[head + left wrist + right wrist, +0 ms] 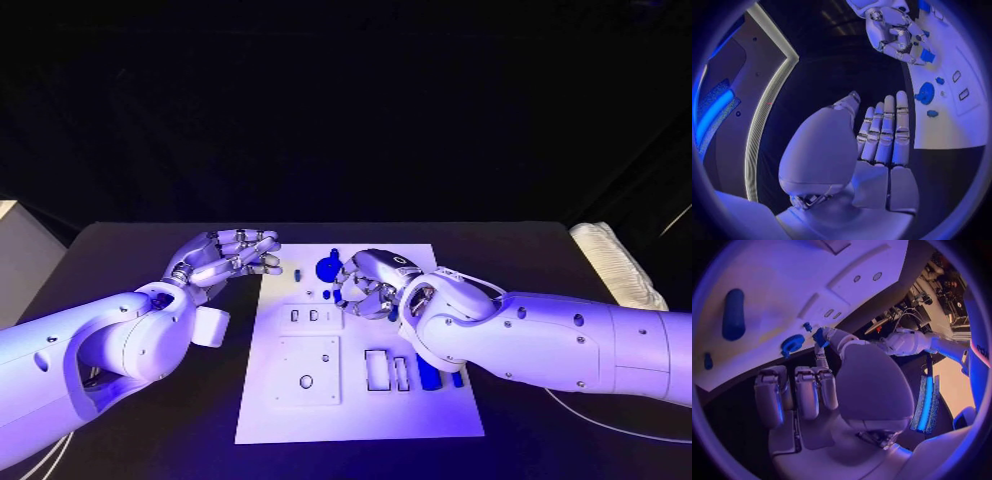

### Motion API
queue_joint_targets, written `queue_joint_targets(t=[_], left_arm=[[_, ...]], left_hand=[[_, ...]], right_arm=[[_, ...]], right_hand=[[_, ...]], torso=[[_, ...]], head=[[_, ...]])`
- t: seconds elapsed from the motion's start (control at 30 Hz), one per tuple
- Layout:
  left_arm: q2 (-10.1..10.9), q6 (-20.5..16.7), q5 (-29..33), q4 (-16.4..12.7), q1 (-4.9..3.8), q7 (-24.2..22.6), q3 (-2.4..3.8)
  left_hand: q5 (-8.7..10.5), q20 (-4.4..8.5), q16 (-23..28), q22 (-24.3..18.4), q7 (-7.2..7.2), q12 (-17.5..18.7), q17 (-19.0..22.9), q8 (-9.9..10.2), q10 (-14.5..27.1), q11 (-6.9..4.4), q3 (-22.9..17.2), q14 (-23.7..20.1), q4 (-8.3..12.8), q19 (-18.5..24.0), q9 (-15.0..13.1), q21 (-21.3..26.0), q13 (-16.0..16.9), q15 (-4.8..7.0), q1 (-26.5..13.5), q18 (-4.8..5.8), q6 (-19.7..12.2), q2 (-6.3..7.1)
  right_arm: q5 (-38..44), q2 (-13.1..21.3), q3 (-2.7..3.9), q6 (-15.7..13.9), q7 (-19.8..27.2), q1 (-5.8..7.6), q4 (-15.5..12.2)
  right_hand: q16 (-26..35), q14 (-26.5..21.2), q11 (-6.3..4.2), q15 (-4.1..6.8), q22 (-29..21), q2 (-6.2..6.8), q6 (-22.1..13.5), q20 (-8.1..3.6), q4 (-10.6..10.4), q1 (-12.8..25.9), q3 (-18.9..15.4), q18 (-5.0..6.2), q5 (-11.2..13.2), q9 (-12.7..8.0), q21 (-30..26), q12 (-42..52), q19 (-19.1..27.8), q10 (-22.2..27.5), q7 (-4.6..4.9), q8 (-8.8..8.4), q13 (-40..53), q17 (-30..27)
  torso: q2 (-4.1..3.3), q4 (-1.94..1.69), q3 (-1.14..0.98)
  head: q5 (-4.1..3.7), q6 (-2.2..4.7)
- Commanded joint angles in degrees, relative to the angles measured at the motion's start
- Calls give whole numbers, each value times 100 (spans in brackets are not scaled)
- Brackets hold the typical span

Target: Assemble the parts on the task board

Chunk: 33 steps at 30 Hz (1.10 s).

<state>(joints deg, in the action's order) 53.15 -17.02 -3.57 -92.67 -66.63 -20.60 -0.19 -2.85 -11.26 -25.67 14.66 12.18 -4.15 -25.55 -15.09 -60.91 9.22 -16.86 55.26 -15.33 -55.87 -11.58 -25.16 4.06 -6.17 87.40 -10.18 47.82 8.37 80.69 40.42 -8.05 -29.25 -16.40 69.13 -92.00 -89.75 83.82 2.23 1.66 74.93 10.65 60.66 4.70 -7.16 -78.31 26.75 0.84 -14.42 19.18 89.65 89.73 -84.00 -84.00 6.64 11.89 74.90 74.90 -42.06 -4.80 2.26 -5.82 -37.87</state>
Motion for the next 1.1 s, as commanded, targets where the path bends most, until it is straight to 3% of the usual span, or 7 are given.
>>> queue_joint_targets(t=[0.03, 0.27, 0.6, 1.1], left_arm=[[-8, -62, -114, -28, -2, 93, 3], [-7, -89, -153, -33, -3, 147, 3], [-10, -79, -179, -23, -3, 181, 3], [-4, -64, -189, -11, -3, 204, 3]], left_hand=[[9, -8, -44, 19, 26, -40, -16, 11, -70, 2, -29, -31, -19, 53, 1, -47, 8, -10, -20, 29, 63, 35], [9, -9, -70, 45, 14, -70, -41, -4, -134, -13, -45, -36, -33, 87, -2, -80, 19, -2, -37, 26, 104, 46], [9, -9, -90, 65, 5, -88, -59, -20, -173, -24, -61, -37, -39, 106, -6, -105, 26, 5, -43, 22, 140, 51], [9, -9, -96, 70, 3, -92, -64, -24, -181, -26, -65, -38, -41, 111, -6, -112, 27, 7, -45, 21, 148, 54]], right_arm=[[424, -80, -3, -27, -151, -85, 15], [553, -227, -6, -25, -185, -224, 84], [644, -359, -19, -11, -211, -319, 146], [689, -439, -23, 4, -217, -360, 225]], right_hand=[[-25, 618, -55, 40, 1507, -27, 74, -58, 13, 44, 37, -84, 2, 78, 35, 27, -600, -600, -50, 111, 1510, 1510], [-25, 618, -56, 43, 1507, -16, 64, -61, 18, 64, 45, -84, 20, 80, 35, 27, -600, -600, -50, 114, 1510, 1510], [-25, 618, -56, 44, 1507, -4, 58, -63, 20, 81, 49, -84, 25, 81, 35, 27, -600, -600, -49, 116, 1510, 1510], [-25, 618, -54, 44, 1507, 28, 35, -66, 19, 134, 54, -84, 32, 83, 35, 27, -600, -600, -44, 117, 1510, 1510]], torso=[[-7, -5, -7], [-8, 4, -11], [-6, 3, -9], [-3, 5, -5]], head=[[23, -21], [82, -64], [159, -130], [176, -162]])
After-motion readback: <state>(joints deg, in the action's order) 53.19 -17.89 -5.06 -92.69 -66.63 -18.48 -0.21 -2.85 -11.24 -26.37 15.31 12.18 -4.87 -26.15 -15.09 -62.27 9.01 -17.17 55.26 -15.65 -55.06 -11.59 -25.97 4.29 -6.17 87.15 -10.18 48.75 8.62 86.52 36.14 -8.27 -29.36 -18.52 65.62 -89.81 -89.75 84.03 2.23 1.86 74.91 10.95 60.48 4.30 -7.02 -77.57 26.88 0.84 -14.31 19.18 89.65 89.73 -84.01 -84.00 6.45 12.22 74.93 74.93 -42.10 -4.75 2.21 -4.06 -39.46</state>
